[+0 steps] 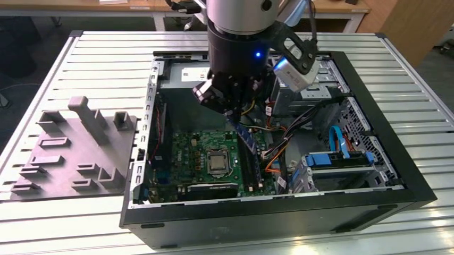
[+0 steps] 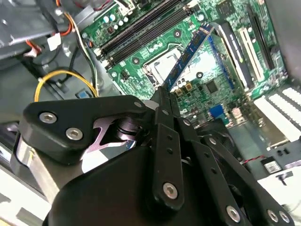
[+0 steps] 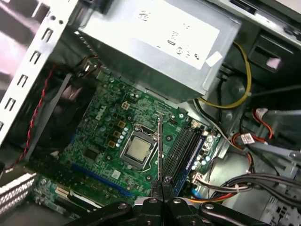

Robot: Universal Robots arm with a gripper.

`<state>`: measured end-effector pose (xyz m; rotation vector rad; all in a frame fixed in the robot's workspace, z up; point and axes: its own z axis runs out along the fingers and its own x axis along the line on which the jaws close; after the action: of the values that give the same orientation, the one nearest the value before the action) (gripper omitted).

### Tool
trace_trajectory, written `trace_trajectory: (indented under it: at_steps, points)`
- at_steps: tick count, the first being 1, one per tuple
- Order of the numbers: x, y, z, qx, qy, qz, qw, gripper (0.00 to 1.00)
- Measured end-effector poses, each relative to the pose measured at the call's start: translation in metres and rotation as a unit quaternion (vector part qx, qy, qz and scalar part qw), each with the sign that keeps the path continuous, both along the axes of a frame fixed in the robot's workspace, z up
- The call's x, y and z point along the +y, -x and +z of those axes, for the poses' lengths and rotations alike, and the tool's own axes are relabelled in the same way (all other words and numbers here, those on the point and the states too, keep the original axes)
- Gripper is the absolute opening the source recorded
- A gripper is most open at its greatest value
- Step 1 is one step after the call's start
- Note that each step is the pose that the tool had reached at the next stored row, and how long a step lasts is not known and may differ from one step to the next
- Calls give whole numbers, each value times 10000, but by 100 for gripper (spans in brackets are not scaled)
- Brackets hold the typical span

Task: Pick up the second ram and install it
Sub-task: 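Insert the second ram into the second slot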

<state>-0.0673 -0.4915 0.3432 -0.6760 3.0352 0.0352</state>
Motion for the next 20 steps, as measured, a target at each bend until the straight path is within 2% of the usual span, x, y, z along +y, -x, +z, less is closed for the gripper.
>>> trace_trajectory:
  at_steps: [6, 10, 15, 20]
  points:
    - [0, 0, -1, 0, 0, -344, 9994, 11]
    - [0, 0, -3, 0, 0, -686, 9976, 11]
    - [0, 0, -7, 0, 0, -1134, 9936, 11]
    - [0, 0, -11, 0, 0, -1587, 9873, 11]
